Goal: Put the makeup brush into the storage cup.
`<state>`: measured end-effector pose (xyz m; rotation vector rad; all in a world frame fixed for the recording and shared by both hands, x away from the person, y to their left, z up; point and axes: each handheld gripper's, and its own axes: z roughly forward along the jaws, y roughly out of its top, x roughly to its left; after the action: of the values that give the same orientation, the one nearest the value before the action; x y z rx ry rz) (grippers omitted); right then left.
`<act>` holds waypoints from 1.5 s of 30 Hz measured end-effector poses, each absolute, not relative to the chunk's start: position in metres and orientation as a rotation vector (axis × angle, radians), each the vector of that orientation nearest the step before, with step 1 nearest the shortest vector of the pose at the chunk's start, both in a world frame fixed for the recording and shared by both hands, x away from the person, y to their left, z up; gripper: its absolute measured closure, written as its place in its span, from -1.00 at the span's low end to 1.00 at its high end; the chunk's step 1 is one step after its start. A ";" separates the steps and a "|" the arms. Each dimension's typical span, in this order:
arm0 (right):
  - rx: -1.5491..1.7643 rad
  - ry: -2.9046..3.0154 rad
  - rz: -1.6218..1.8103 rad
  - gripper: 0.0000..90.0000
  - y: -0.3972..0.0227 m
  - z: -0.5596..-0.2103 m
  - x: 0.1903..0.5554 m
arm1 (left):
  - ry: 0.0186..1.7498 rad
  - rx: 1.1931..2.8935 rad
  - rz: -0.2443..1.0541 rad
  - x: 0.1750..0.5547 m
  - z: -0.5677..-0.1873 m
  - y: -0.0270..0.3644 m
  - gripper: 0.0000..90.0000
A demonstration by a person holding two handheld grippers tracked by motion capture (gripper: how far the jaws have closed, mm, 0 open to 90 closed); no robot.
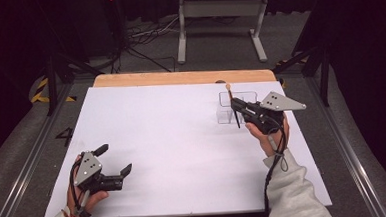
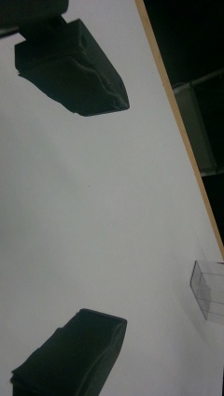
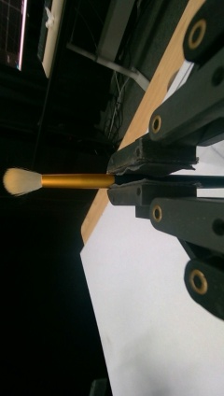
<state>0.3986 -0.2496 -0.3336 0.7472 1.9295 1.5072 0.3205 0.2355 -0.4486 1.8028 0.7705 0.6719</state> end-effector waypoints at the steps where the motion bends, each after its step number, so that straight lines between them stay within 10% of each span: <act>1: 0.757 1.916 1.514 0.87 -0.251 -0.334 0.399 | 0.772 1.807 0.675 0.321 -0.448 0.236 -0.96; 45: 0.869 1.633 1.551 0.87 -0.264 -0.327 0.442 | 0.774 1.797 0.672 0.321 -0.450 0.235 -0.95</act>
<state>0.4416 -0.2645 -0.3270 0.8688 1.6329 1.5515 0.3207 0.2348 -0.4496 1.7971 0.7744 0.6716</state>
